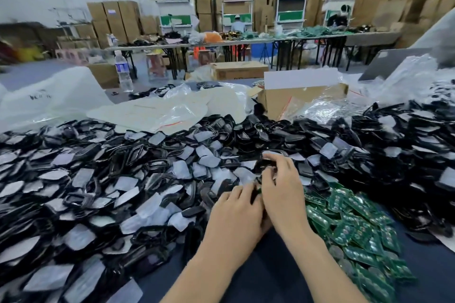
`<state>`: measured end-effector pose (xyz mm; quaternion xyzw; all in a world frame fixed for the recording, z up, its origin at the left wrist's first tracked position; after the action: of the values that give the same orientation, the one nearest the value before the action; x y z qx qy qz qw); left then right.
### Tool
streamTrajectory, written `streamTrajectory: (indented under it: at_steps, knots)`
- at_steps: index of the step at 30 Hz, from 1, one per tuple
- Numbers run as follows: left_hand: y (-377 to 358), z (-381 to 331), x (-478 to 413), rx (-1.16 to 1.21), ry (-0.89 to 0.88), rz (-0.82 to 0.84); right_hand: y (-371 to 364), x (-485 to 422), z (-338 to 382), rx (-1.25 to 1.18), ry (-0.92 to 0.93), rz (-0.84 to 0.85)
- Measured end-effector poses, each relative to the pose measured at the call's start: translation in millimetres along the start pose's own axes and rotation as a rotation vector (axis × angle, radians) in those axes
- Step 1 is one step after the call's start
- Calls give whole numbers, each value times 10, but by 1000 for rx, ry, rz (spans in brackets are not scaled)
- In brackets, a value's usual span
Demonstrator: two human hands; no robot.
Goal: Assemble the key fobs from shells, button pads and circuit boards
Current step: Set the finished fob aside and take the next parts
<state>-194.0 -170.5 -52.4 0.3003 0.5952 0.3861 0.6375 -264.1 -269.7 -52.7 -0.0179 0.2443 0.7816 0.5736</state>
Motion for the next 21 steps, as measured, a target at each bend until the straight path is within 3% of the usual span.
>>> streamTrajectory:
  at_steps: [4, 9, 15, 21]
  knots:
    - [4, 257, 27, 111, 99, -3, -96, -80, -71, 120, -29, 24]
    - [-30, 277, 38, 212, 91, -14, -131, -94, -134, 201, -40, 75]
    - [-34, 455, 63, 594, 447, -122, -129, -85, -100, 227, -11, 86]
    - [72, 666, 60, 979, 751, -368, -120, -60, -58, 328, 64, 96]
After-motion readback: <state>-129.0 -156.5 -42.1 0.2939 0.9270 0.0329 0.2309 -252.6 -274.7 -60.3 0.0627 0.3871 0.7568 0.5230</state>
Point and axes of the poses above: each hand's wrist, its own x-axis away from the middle knuckle, its own y-axis out of the back of the hand, z = x × y, the point moved 3 cm from there along -x, towards the middle knuckle, and after that the axes turned 5 degrees about -y, right-handed, at the moved point
